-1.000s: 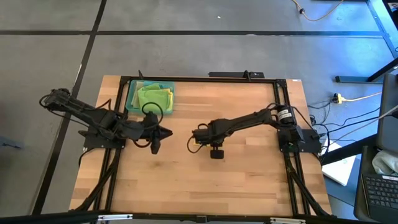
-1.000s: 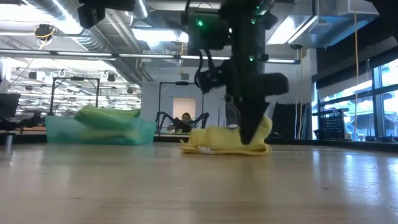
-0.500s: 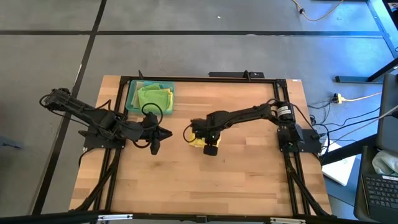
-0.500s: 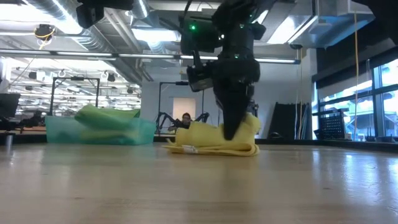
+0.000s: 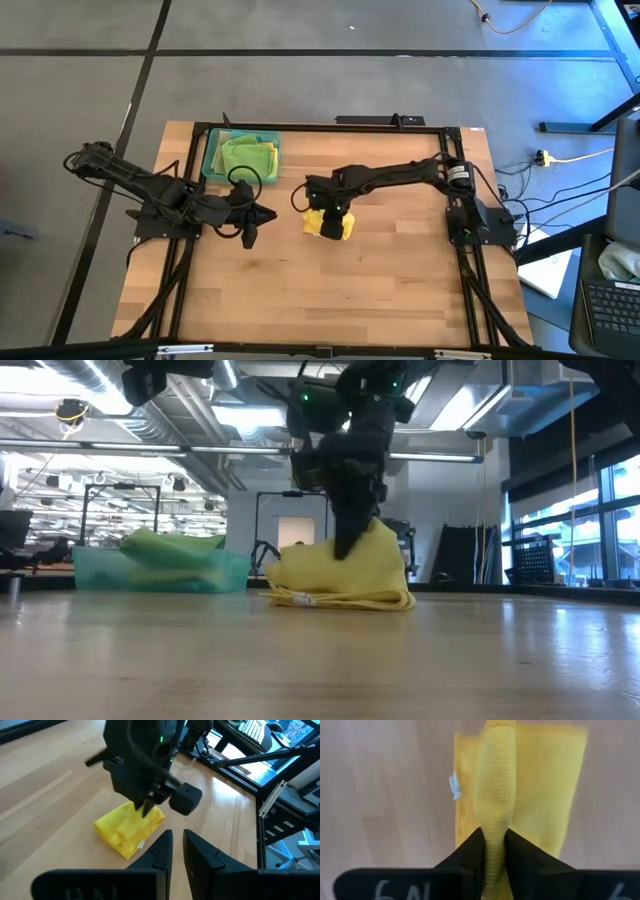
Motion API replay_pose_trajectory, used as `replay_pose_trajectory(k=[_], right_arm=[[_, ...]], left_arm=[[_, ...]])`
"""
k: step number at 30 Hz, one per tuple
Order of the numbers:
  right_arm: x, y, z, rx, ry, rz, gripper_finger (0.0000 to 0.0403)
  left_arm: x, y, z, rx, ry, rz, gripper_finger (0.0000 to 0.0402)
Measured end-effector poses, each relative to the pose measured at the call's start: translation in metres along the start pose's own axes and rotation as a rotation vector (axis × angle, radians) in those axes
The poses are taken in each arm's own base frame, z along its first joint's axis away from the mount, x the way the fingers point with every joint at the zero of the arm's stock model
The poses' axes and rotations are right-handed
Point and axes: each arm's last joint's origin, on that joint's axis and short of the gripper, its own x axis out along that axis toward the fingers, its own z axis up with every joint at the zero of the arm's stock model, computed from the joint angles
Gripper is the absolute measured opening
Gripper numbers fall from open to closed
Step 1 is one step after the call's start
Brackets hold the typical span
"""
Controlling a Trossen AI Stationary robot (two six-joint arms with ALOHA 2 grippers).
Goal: Fold microfiber towels
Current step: Fold the yellow microfiber cloth
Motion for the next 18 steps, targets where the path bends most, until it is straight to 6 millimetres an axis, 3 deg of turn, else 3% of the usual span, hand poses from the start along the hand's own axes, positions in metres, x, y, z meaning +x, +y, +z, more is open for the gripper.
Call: replay_pose_trajectory(k=[8,18], right_arm=[[0.016,0.001,-0.014,0.055,0.08,0.193,0.0088],[0.002,0.003,-0.002,0.085,0.05,0.285,0.024]], left_arm=[[0.0,0.0,0.0,0.003,-0.001,0.002,0.0037],[0.0,0.0,0.0,0.002,-0.006,0.007,0.0037]])
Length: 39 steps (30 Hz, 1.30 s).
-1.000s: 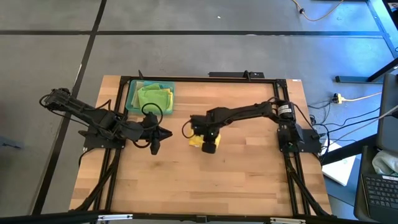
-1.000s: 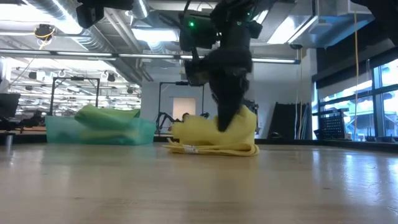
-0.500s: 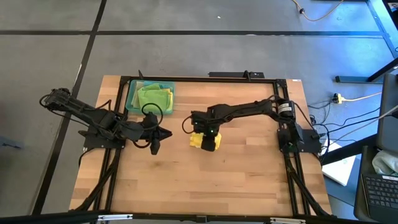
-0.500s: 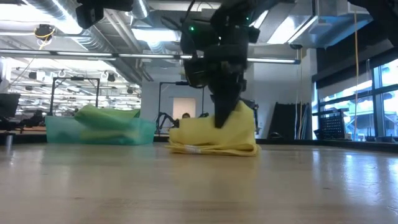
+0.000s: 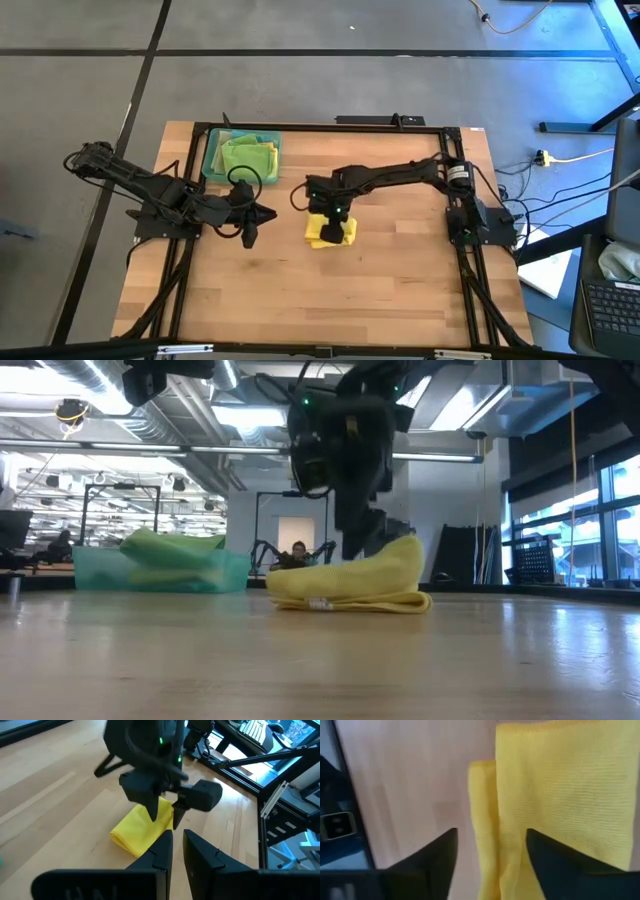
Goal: Fold microfiber towels
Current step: Fold the yellow microfiber cloth, then stack the folded yellow microfiber cloth on top of the green microfiber cloth in the blue bin
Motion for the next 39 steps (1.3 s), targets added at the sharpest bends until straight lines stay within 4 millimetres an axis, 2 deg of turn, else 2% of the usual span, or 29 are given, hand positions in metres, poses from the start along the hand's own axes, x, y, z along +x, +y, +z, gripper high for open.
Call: replay_pose_trajectory(k=[5,8,11,14,17,19,23,29,33,39], right_arm=[[-0.023,0.004,0.005,-0.019,0.028,-0.03,0.0286],[-0.036,-0.002,0.005,-0.043,0.053,-0.125,0.0287],[-0.042,-0.017,0.003,-0.045,0.078,-0.233,0.0279],[-0.039,-0.035,-0.001,0.005,0.087,-0.221,0.0272],[-0.03,-0.053,-0.008,0.09,0.098,-0.082,0.0268],[-0.025,-0.062,-0.01,0.122,0.08,0.006,0.0267],[-0.022,-0.075,-0.01,0.128,0.039,0.043,0.0267],[-0.024,-0.08,-0.001,0.001,-0.052,0.014,0.0267],[-0.022,-0.074,0.005,-0.127,-0.112,0.009,0.0269],[-0.014,-0.071,0.009,-0.158,-0.128,0.017,0.0313]], left_arm=[[0.0,0.0,0.0,0.0,0.0,0.0,0.0037],[0.0,0.0,0.0,-0.001,0.0,0.0,0.0037],[0.0,0.0,0.0,0.0,0.0,0.0,0.0037],[0.0,0.0,0.0,-0.002,0.0,-0.001,0.0037],[0.0,0.0,0.0,-0.006,0.0,-0.001,0.0037],[0.0,0.0,0.0,-0.007,0.0,-0.001,0.0037],[0.0,0.0,0.0,-0.003,0.0,0.0,0.0037],[0.0,0.0,0.0,0.0,0.001,0.0,0.0037],[0.0,0.0,0.0,0.0,0.001,0.0,0.0037],[0.0,0.0,0.0,0.002,0.004,0.003,0.0037]])
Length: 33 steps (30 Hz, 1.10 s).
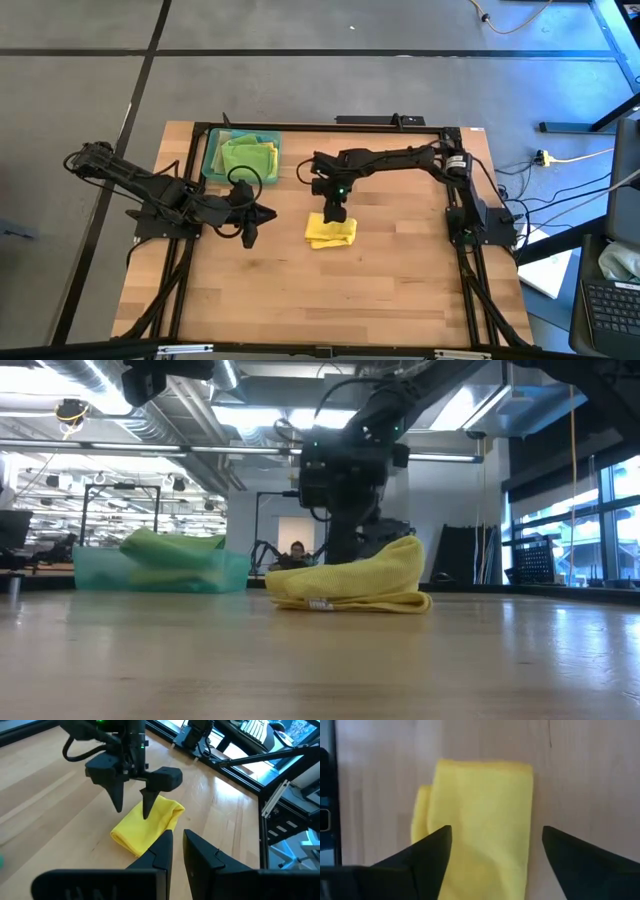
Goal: Fold microfiber towels
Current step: Stack the folded yellow microfiber cloth on top of the green microfiber cloth in the blue bin
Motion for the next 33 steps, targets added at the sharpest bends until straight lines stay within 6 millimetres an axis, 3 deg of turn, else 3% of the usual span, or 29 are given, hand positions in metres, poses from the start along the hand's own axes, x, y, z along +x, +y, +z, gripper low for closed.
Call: replay_pose_trajectory(k=[8,20,25,31,33], right_arm=[[0.023,-0.009,-0.014,0.096,0.136,0.041,0.0342],[0.055,0.014,-0.019,0.093,0.214,0.036,0.0299],[0.064,0.029,-0.021,0.086,0.23,-0.073,0.021],[0.073,0.042,-0.022,0.137,0.23,-0.097,0.0029],[0.074,0.046,-0.017,0.151,0.216,-0.053,0.0021]], left_arm=[[0.0,0.002,-0.002,0.009,0.016,0.014,0.0037],[0.0,0.001,-0.002,-0.013,0.029,-0.001,0.0037],[0.0,0.001,-0.002,-0.015,0.029,0.0,0.0037],[-0.002,0.003,-0.005,-0.002,0.08,-0.006,0.0037],[-0.007,0.006,-0.004,-0.023,0.089,-0.012,0.0037]])
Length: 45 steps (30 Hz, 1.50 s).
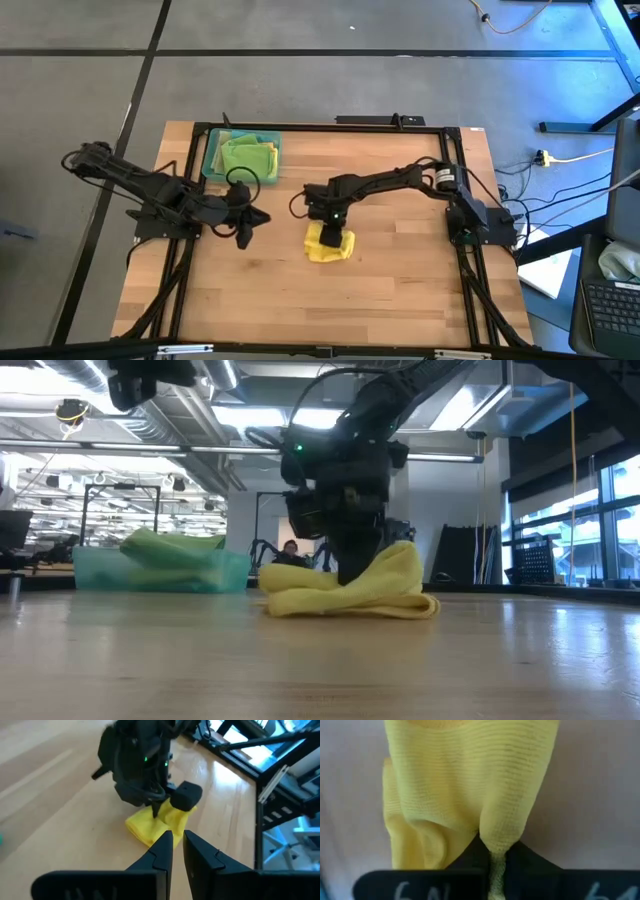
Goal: Fold microfiber towels
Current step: Stack the folded yellow microfiber cloth on top of the green microfiber cloth in the blue bin
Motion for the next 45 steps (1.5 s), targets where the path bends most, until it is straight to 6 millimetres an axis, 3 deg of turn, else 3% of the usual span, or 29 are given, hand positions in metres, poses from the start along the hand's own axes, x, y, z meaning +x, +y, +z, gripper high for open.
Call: replay_pose_trajectory(k=[5,8,12,16,22,31,37,41,45], right_arm=[[-0.022,0.004,0.029,0.008,-0.115,0.069,0.0018],[-0.061,0.013,0.059,-0.007,-0.33,0.112,0.0018],[-0.108,0.009,0.092,0.042,-0.649,0.09,0.0018],[-0.141,-0.001,0.108,0.129,-0.876,0.081,0.0018],[-0.142,-0.043,0.13,0.278,-0.979,0.113,0.0018],[-0.14,-0.077,0.177,0.384,-1.121,0.174,0.0018],[-0.122,-0.115,0.169,0.597,-1.085,0.134,0.0024],[-0.121,-0.121,0.168,0.59,-1.076,0.133,0.0048],[-0.124,-0.123,0.168,0.573,-1.084,0.152,0.0102]], left_arm=[[-0.034,0.006,0.016,-0.039,-0.07,-0.045,0.0032],[-0.058,0.012,0.028,-0.034,-0.137,-0.063,0.0024],[-0.086,0.02,0.039,-0.043,-0.226,-0.07,0.0013],[-0.105,0.028,0.046,-0.076,-0.311,-0.074,0.0002],[-0.123,0.034,0.053,-0.091,-0.425,-0.101,0.0005],[-0.127,0.035,0.055,-0.06,-0.458,-0.1,0.0002],[-0.127,0.035,0.055,-0.065,-0.45,-0.113,0.0008],[-0.127,0.035,0.055,-0.057,-0.45,-0.111,0.0004],[-0.127,0.036,0.054,-0.034,-0.446,-0.095,0.0001]])
